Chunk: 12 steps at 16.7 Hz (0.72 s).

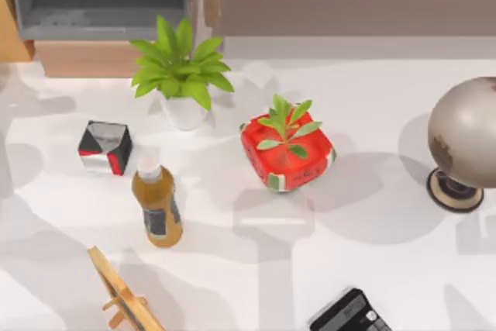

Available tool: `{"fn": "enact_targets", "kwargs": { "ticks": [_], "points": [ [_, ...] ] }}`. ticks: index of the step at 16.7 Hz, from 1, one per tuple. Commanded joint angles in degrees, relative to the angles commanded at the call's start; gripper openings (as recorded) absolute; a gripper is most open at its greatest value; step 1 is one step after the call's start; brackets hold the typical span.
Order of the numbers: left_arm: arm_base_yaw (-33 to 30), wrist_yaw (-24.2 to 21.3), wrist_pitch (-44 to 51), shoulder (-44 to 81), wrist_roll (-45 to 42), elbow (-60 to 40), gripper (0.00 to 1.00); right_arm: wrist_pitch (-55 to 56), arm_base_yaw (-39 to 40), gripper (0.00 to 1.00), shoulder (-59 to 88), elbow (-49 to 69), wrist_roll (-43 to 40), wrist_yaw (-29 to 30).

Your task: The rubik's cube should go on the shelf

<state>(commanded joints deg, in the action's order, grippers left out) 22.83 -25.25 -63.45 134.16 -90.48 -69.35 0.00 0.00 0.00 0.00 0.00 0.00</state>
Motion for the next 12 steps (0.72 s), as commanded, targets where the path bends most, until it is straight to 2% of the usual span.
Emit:
{"fn": "enact_targets", "kwargs": {
  "ticks": [12],
  "points": [
    [4.0, -4.0, -8.4, -7.2, -0.2, 15.7, 0.00, 0.0, 0.0, 1.00, 0.0, 0.0, 0.0, 0.0]
  ]
}}
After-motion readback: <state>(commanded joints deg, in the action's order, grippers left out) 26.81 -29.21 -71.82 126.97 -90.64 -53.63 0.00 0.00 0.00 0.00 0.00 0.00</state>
